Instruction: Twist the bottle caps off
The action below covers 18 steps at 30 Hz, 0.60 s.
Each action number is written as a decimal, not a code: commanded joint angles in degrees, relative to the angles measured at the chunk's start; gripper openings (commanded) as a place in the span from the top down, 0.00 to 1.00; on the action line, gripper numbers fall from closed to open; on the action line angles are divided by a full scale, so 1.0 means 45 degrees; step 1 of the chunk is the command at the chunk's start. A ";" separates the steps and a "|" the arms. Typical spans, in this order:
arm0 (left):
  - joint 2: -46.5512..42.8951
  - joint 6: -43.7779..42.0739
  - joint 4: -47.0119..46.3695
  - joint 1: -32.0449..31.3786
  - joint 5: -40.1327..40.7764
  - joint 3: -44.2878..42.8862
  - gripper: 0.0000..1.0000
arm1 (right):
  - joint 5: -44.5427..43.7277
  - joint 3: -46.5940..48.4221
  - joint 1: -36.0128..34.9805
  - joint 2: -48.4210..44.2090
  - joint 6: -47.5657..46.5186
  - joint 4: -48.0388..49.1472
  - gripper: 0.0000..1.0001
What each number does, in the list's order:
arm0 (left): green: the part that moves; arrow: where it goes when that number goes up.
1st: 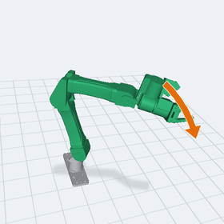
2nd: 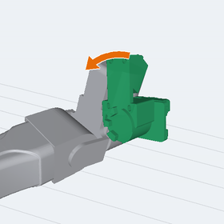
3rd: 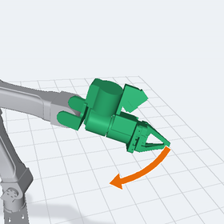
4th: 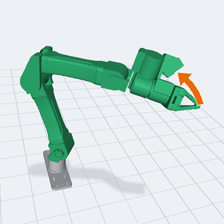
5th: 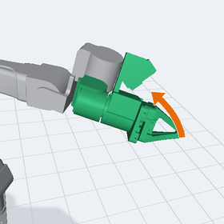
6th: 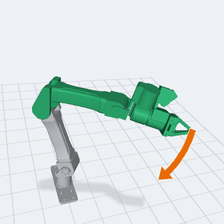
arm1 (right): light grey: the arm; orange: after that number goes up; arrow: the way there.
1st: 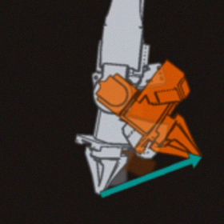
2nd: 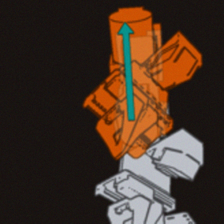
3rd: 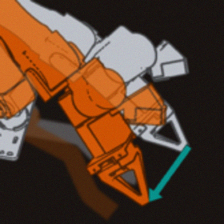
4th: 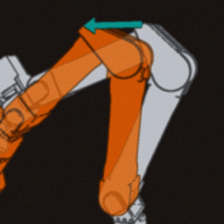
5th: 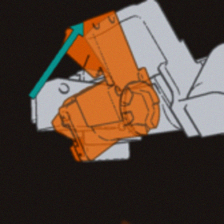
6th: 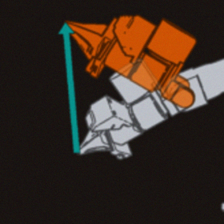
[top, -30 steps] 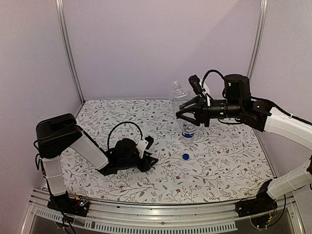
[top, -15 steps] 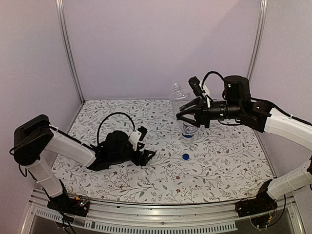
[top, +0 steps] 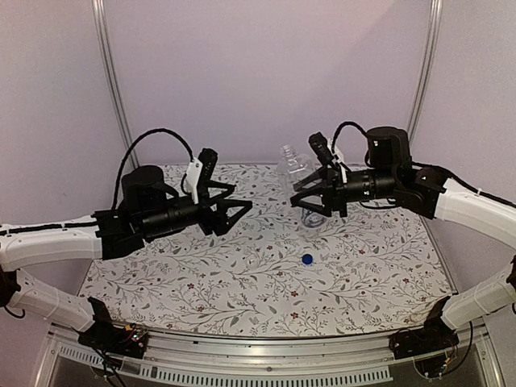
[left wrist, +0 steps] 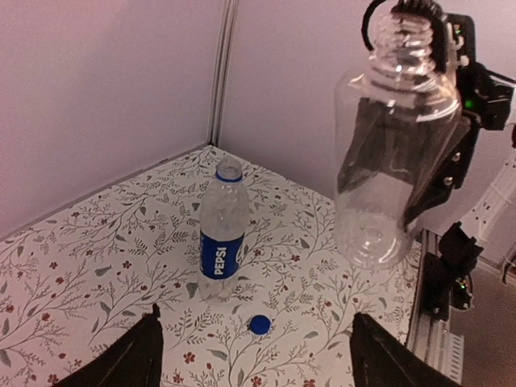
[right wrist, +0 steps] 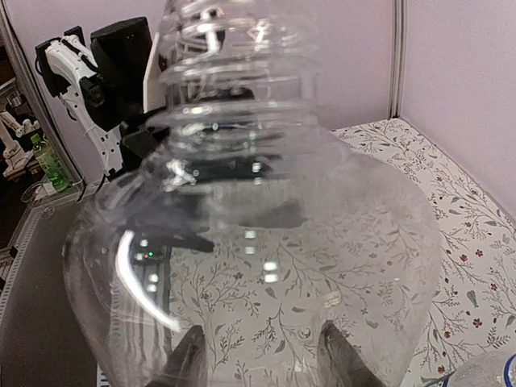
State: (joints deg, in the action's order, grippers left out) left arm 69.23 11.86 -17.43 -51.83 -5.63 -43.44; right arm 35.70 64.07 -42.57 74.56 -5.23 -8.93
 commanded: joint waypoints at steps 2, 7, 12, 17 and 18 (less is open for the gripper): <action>-0.0575 0.0363 0.1192 0.0087 -0.2134 -0.1725 0.20 | 0.1078 -0.0042 -0.0262 0.0369 -0.0323 0.0423 0.57; -0.0278 0.0735 0.1261 0.0081 -0.3459 -0.2896 0.20 | 0.1098 0.0392 -0.0902 0.0840 -0.0683 0.0224 0.57; 0.0328 0.0764 0.1389 0.0094 -0.4081 -0.3676 0.22 | 0.1263 0.0725 -0.1278 0.1319 -0.0771 0.0212 0.57; 0.0919 0.0710 0.1441 0.0079 -0.4791 -0.4142 0.28 | 0.1315 0.0968 -0.1452 0.1638 -0.0790 0.0177 0.57; 0.1026 0.0689 0.1507 0.0089 -0.4851 -0.4227 0.29 | 0.1310 0.1014 -0.1488 0.1705 -0.0804 0.0154 0.57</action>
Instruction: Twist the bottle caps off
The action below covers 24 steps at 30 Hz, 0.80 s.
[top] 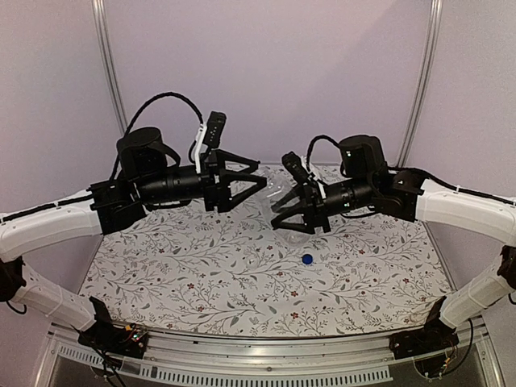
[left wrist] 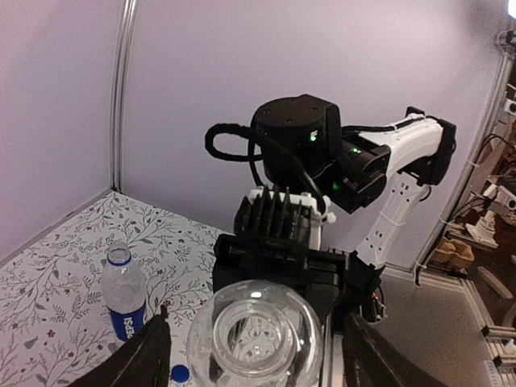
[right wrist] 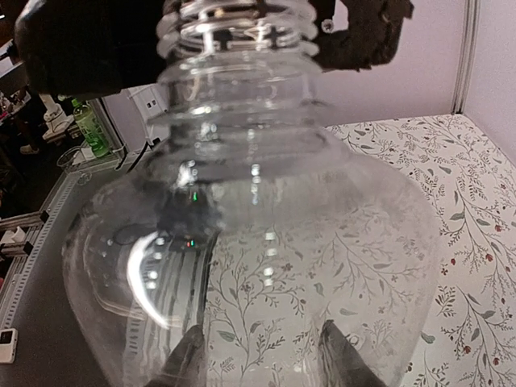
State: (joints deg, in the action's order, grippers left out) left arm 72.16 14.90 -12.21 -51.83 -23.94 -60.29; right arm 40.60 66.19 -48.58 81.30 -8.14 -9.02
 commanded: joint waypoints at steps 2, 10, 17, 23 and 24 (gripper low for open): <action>0.0516 -0.0009 0.0421 0.0088 -0.0828 -0.0557 0.31 | 0.0236 0.0575 -0.0191 0.0267 -0.0144 0.0176 0.57; 0.0663 -0.0079 0.0389 0.0093 -0.0864 -0.0529 0.44 | 0.0206 0.0583 -0.0221 0.0351 -0.0144 0.0148 0.57; 0.0785 -0.0241 0.0437 0.0109 -0.1017 -0.0562 0.60 | 0.0213 0.0567 -0.0233 0.0524 -0.0163 0.0123 0.57; 0.0917 -0.0292 0.0584 0.0100 -0.1181 -0.0703 0.82 | -0.0019 0.0589 -0.0231 0.0460 -0.0173 0.0129 0.57; 0.0917 -0.0299 0.0584 0.0111 -0.1217 -0.0689 0.86 | -0.0067 0.0589 -0.0222 0.0424 -0.0182 0.0129 0.57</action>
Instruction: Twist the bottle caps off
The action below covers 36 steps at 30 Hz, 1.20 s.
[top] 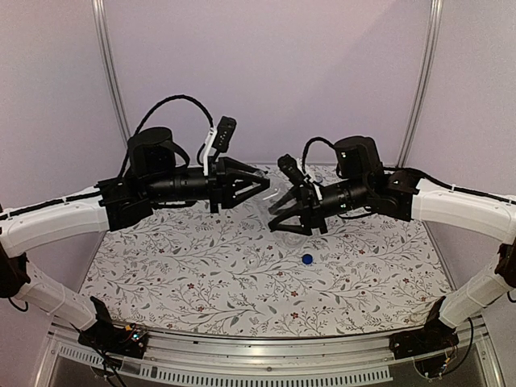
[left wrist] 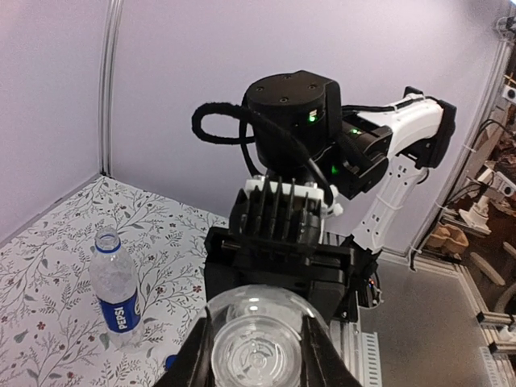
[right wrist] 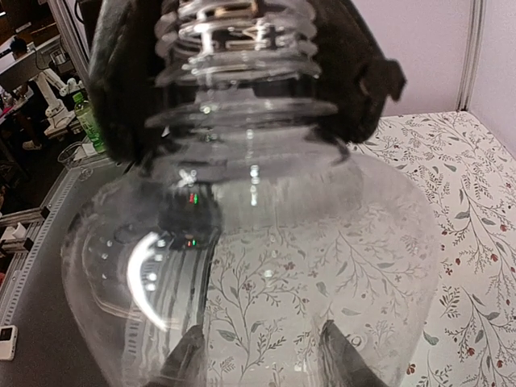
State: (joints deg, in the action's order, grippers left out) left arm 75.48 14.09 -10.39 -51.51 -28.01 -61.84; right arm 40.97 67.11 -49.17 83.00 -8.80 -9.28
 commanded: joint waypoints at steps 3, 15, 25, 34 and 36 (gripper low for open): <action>0.0127 -0.0146 0.0162 0.0036 -0.0371 -0.0310 1.00 | -0.0299 0.0369 -0.0090 -0.0004 0.0001 0.0180 0.52; -0.0387 -0.0306 0.0420 0.0067 0.0458 0.0036 1.00 | -0.1043 0.0126 -0.0090 -0.0289 0.0204 0.0167 0.03; -0.0973 -0.0977 0.1636 0.0379 0.1983 0.0208 1.00 | -0.2894 -0.0001 -0.0094 -0.0844 0.0236 -0.0207 0.01; -0.0778 -0.1451 0.3028 0.1155 0.5116 0.0491 1.00 | -0.5098 -0.0409 0.0432 -0.2547 0.0439 -0.0645 0.01; -0.0360 -0.1453 0.2999 0.1265 0.6094 0.0561 1.00 | -0.5390 -0.0561 0.0587 -0.2876 0.0514 -0.0640 0.01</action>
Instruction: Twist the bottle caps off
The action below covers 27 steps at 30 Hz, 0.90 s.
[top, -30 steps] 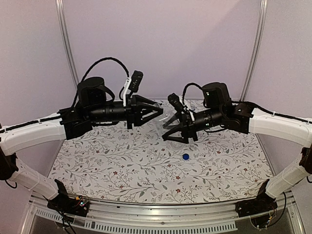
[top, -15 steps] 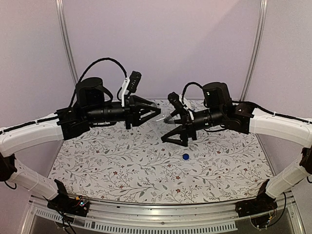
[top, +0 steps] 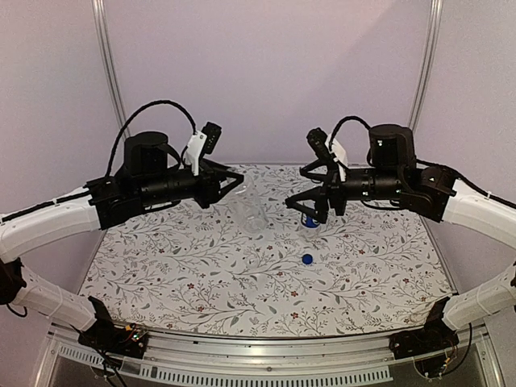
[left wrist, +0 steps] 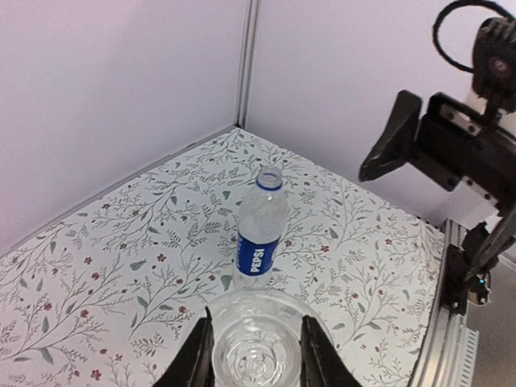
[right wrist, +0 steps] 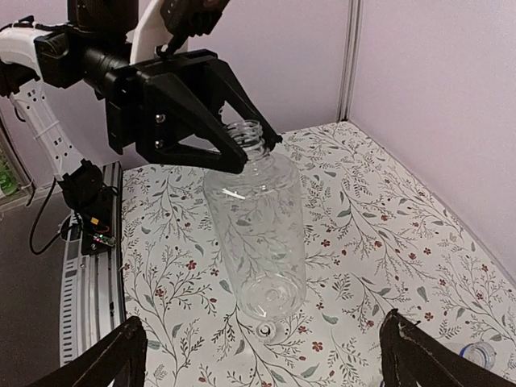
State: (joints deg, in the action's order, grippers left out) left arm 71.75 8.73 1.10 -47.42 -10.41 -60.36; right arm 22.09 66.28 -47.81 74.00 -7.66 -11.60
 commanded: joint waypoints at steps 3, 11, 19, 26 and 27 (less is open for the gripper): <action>0.1205 -0.0247 0.0229 0.0506 0.3200 0.0174 1.00 | -0.1431 -0.0536 0.0471 -0.1251 0.0414 -0.0090 0.01; 0.3506 -0.0117 -0.0036 0.0959 0.4071 -0.0569 1.00 | -0.1549 -0.0915 0.0598 -0.1549 0.0679 -0.0089 0.01; 0.4679 0.0034 -0.1033 0.1301 0.3896 -0.0752 1.00 | -0.1627 -0.1250 0.0607 -0.1612 0.0687 -0.0055 0.01; 0.5352 -0.0120 -0.1262 0.1443 0.3897 -0.0889 1.00 | -0.1456 -0.1272 0.0621 -0.1418 0.0705 0.0009 0.01; 0.5429 -0.0116 -0.1303 0.1461 0.3897 -0.0885 1.00 | -0.1422 -0.1289 0.0607 -0.1408 0.0706 0.0017 0.01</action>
State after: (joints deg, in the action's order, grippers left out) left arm 94.37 8.56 -1.87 -42.00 6.76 -62.46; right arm 15.51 61.06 -45.34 68.18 -5.13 -12.23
